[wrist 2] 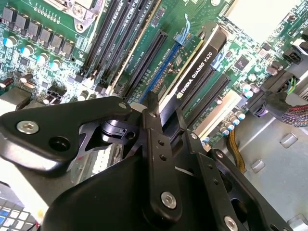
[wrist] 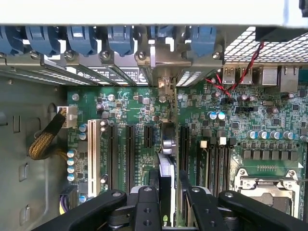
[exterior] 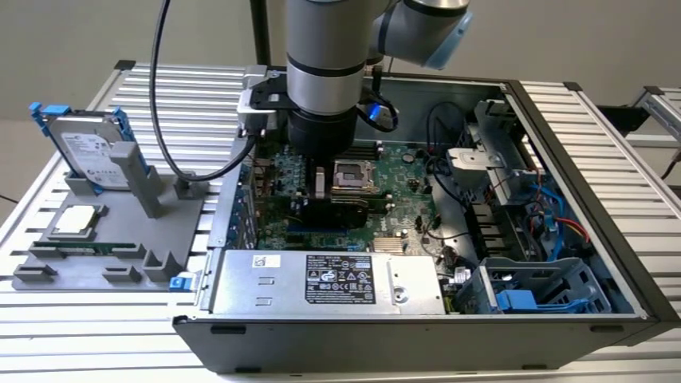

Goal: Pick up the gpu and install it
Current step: 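Insert the gpu into the slot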

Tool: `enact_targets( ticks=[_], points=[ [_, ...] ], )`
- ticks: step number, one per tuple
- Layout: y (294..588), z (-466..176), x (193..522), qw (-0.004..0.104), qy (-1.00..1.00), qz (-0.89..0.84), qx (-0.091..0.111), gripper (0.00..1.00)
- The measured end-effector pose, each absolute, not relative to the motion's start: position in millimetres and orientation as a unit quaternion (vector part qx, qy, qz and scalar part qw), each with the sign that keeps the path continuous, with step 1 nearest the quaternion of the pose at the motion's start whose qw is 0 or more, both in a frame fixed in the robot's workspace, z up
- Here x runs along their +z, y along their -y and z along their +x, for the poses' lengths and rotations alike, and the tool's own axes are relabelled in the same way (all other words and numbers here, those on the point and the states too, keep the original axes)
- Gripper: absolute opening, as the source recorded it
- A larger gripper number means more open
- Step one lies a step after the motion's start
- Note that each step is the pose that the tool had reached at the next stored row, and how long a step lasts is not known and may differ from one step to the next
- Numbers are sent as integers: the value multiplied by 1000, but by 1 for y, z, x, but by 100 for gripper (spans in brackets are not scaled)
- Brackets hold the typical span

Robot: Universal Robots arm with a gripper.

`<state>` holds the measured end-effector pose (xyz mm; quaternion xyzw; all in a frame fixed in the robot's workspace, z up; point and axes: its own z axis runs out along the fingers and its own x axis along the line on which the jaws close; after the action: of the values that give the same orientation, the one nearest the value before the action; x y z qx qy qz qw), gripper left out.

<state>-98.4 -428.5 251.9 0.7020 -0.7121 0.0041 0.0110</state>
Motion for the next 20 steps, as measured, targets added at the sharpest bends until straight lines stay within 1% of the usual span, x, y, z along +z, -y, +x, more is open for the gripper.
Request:
enact_targets(
  ticks=[12,20],
  points=[
    [428,-98,252,11,712,702,4,0],
    [429,-98,259,11,712,702,3,0]
  ],
)
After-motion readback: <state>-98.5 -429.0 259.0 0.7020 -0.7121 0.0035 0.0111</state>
